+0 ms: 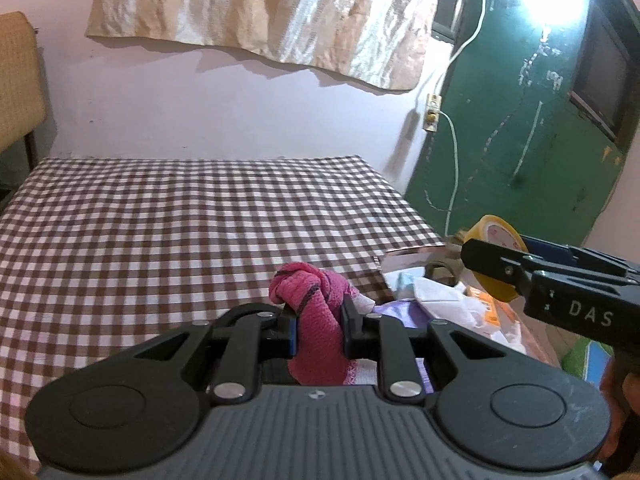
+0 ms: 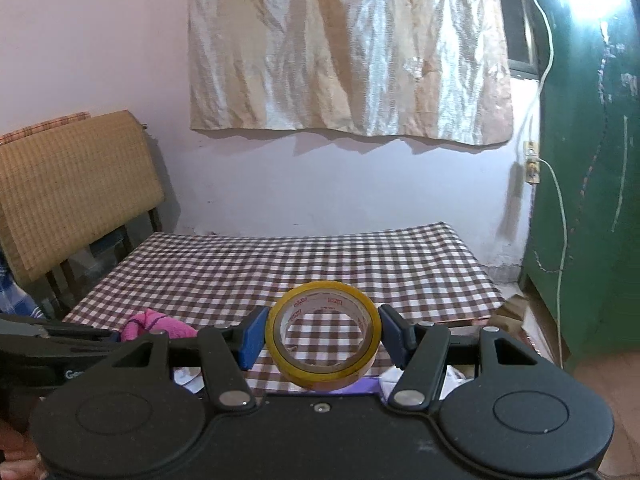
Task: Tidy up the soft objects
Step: 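Carry the pink sock and yellow tape roll over the pink-rimmed box, then open the left gripper to drop the sock while the right releases the tape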
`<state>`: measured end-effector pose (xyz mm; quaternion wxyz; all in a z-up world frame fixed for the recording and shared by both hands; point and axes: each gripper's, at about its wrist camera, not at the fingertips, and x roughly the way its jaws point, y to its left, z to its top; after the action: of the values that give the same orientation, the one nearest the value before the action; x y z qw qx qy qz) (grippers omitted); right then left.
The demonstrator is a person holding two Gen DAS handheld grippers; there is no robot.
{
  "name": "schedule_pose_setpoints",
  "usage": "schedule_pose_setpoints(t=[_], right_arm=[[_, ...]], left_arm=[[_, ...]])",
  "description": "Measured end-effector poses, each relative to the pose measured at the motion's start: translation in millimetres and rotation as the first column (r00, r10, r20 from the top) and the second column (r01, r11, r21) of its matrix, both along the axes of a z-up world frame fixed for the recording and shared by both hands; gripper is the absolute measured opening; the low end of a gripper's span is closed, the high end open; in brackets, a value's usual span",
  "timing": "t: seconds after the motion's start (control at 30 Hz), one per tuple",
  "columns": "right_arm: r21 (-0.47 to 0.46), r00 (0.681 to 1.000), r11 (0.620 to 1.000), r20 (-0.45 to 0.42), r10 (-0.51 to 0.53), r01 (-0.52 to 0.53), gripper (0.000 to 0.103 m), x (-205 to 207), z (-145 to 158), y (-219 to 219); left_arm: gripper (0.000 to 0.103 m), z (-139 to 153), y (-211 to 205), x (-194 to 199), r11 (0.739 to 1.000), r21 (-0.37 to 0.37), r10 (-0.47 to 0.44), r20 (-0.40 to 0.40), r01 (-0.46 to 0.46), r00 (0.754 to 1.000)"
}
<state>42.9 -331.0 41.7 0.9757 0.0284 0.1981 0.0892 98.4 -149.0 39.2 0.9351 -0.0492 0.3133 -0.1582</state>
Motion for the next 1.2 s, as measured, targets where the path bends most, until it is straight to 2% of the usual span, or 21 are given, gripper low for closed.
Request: schedule_pose_setpoints(t=[0.23,0.63,1.0,1.2], right_arm=[[0.008,0.997,0.997,-0.011,-0.073,0.073,0.071,4.4,-4.1,-36.7],[0.046,0.979,0.979,-0.070,-0.193,0.196,0.071,16.5,-28.0,-106.6],[0.086,0.965,0.968,-0.135,-0.223,0.236,0.071,24.0,-52.6,-143.9],[0.108,0.958,0.962,-0.167,-0.232,0.252,0.073,27.6,-68.5,-156.6]], left_arm=[[0.022,-7.8,-33.2,13.9,0.998,-0.003,-0.065,-0.008,0.065,0.998],[0.022,-23.2,-88.7,34.1,0.984,-0.042,-0.177,-0.044,0.175,0.983],[0.022,-47.1,-129.4,39.3,0.958,-0.061,-0.283,-0.075,0.279,0.956],[0.022,-62.2,-143.5,43.6,0.952,-0.060,-0.305,-0.092,0.301,0.948]])
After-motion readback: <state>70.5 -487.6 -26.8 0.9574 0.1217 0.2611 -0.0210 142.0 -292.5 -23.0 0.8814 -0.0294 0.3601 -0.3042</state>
